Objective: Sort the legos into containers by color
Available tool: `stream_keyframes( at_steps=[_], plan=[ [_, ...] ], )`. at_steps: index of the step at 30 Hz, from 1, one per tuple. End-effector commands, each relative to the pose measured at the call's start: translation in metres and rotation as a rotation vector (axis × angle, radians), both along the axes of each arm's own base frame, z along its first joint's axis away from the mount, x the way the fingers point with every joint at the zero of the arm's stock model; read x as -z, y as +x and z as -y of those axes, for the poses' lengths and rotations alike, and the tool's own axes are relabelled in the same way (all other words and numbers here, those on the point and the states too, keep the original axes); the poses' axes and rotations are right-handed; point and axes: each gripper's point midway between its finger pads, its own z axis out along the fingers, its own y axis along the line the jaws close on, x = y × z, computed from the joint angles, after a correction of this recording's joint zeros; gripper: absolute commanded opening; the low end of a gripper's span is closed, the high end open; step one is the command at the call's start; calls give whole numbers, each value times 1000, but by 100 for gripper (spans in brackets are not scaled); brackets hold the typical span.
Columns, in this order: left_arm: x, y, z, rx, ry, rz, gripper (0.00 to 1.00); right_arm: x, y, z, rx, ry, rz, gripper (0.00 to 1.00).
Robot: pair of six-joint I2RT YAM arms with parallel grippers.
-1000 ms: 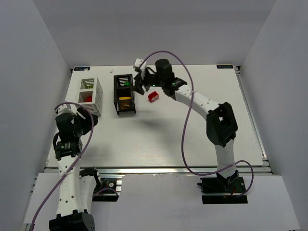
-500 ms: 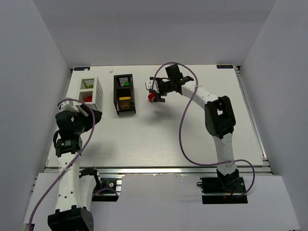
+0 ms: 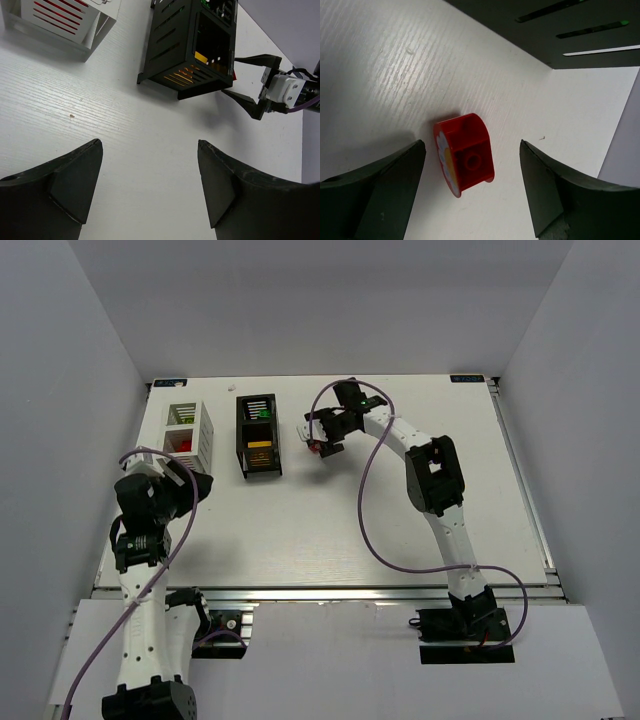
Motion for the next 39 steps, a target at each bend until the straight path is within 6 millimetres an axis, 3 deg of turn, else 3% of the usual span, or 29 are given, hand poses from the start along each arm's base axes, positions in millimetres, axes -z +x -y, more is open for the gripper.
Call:
stream_keyframes(
  at_steps=[1,5,6,11,14,15,17,19,20,21,23,24,28,29,30,31,32,34,35,39],
  plan=[
    [6,-2,-2,-4,7,-8,86,0,0,7,-27,-42,35,80],
    [5,1,1,9,-5,-6,86,9,8,8,-6,-59,34,78],
    [6,2,1,12,-8,-12,86,18,8,8,-6,-68,19,76],
    [0,5,6,32,-34,-3,86,20,10,8,3,-75,4,64],
    [-5,7,21,92,-101,39,89,20,6,14,9,-90,-9,44],
    [-7,8,24,106,-121,54,91,12,3,15,12,-85,-13,32],
    [-17,10,37,163,-182,102,92,12,-6,21,18,-85,-45,22],
    [-23,10,50,238,-234,143,92,-17,-15,23,32,-36,-61,11],
    [-24,10,55,246,-283,139,92,-16,-24,27,44,-29,-103,6],
    [-22,10,59,263,-315,138,92,-46,-34,25,72,34,-142,4],
    [-32,8,68,309,-371,164,93,-68,-56,25,97,82,-235,1],
    [-32,7,71,322,-389,165,93,-95,-79,23,74,146,-294,0],
    [-61,4,81,380,-456,248,95,-152,-152,12,104,280,-656,0],
    [-65,3,85,398,-465,253,96,-160,-163,8,106,299,-707,0],
    [-66,3,87,406,-476,246,96,-183,-179,7,85,337,-726,0],
    [-73,3,90,418,-482,246,96,-179,-195,-3,83,344,-782,0],
    [-74,2,95,434,-490,231,96,-194,-207,-5,69,368,-760,0],
    [-74,2,101,447,-510,182,97,-190,-231,-16,42,359,-763,0],
    [-74,1,107,465,-516,169,97,-200,-233,-21,44,386,-723,0],
    [-72,-2,127,483,-544,94,97,-198,-245,-41,45,379,-696,0]
  ],
)
